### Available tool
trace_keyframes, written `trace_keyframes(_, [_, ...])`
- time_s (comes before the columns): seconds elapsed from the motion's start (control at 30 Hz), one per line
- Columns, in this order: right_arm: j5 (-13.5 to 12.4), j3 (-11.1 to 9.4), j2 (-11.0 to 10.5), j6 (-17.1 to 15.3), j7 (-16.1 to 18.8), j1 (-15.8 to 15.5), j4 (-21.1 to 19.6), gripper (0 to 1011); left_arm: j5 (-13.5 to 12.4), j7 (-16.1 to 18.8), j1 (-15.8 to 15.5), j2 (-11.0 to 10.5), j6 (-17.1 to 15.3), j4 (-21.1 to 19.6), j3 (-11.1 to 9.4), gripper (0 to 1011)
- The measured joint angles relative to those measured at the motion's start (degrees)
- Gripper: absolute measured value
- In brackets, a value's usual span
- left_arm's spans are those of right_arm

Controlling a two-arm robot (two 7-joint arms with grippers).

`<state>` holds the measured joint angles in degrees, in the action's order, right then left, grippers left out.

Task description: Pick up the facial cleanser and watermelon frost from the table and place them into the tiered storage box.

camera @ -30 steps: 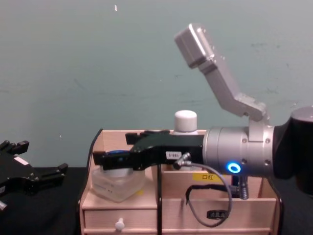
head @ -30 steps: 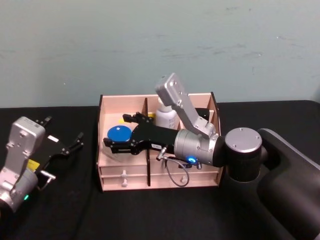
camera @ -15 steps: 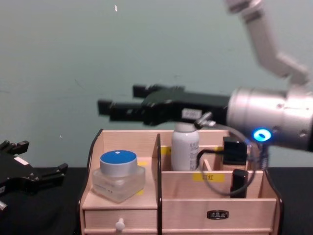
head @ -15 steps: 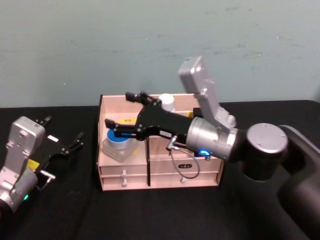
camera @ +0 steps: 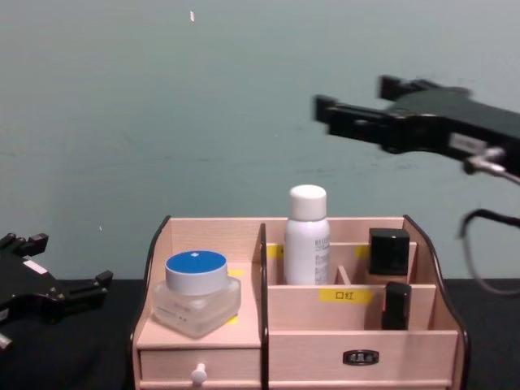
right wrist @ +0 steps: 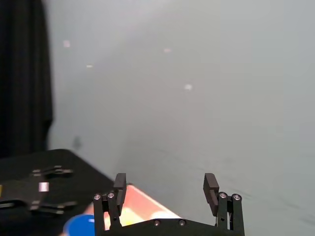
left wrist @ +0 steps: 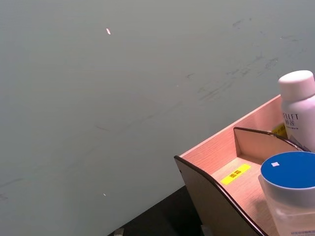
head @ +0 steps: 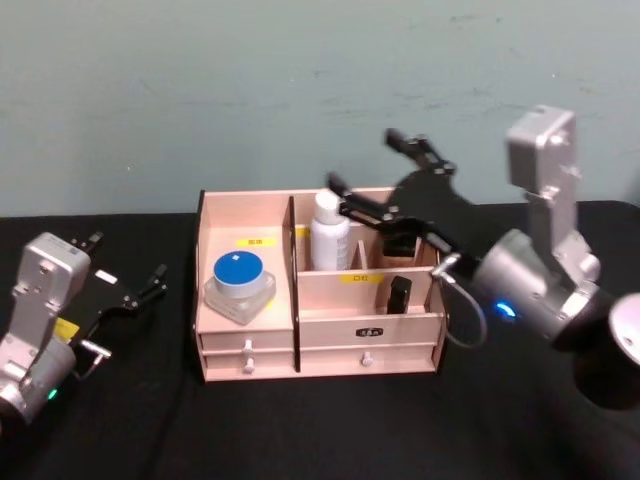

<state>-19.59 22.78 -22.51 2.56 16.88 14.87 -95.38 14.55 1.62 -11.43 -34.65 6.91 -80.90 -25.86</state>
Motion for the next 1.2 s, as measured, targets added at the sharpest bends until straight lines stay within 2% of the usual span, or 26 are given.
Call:
trace_keyframes(0.1, [0.6, -2.2, -0.4, 0.7, -2.1, -2.1, -0.9, 1002, 0.0, 0.0, 0.0, 0.0, 0.0, 0.0, 0.0, 1010])
trace_keyframes(0.23, [1.0, -4.1, -0.6, 1.2, -3.4, -3.8, -1.2, 1002, 0.0, 0.0, 0.0, 0.0, 0.0, 0.0, 0.0, 1010])
trace_keyframes(0.3, [1.1, -5.8, -0.6, 1.6, -4.4, -5.1, -0.8, 1002, 0.0, 0.0, 0.0, 0.0, 0.0, 0.0, 0.0, 1010])
trace_keyframes(0.43, [1.1, -7.3, -0.2, 2.0, -4.8, -6.0, 0.3, 1002, 0.0, 0.0, 0.0, 0.0, 0.0, 0.0, 0.0, 1010])
trace_keyframes(0.63, [1.5, -8.2, 0.5, 1.6, -4.8, -6.4, 2.1, 1002, 0.0, 0.0, 0.0, 0.0, 0.0, 0.0, 0.0, 1010])
trace_keyframes(0.8, [2.7, -8.1, 1.5, -0.5, -5.0, -6.6, 3.6, 1002, 0.0, 0.0, 0.0, 0.0, 0.0, 0.0, 0.0, 1010])
trace_keyframes(1.2, [2.6, -8.1, 1.3, -0.4, -4.9, -6.5, 3.5, 1002, 0.0, 0.0, 0.0, 0.0, 0.0, 0.0, 0.0, 1010])
